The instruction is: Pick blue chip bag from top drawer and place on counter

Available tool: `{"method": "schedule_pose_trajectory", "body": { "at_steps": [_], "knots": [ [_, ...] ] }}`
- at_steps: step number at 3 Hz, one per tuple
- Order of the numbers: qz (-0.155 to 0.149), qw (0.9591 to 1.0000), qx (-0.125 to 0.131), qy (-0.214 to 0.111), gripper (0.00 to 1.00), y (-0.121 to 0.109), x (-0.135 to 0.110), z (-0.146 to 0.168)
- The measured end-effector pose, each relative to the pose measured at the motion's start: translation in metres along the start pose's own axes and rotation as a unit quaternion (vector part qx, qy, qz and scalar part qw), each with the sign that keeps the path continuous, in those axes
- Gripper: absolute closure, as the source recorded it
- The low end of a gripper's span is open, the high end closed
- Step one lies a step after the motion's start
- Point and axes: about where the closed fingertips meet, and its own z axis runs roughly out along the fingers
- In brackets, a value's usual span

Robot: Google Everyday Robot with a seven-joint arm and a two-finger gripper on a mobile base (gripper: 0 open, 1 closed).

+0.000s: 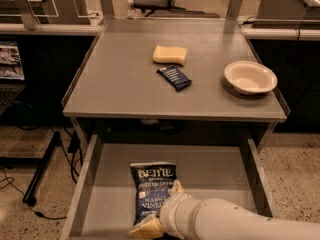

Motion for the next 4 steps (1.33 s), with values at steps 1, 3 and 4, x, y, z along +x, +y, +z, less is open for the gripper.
{"method": "schedule_pose_trajectory", "body": {
  "at_steps": [1,3,4],
  "knots": [
    [0.019,0.9991,0.017,0.033,0.03,0.0023,0.0301,0.0048],
    [0.019,0.9991,0.017,0.033,0.5,0.0023,0.0301,0.0047],
    [0.019,0.9991,0.017,0.033,0.73,0.0023,0.0301,0.0047]
  ]
}}
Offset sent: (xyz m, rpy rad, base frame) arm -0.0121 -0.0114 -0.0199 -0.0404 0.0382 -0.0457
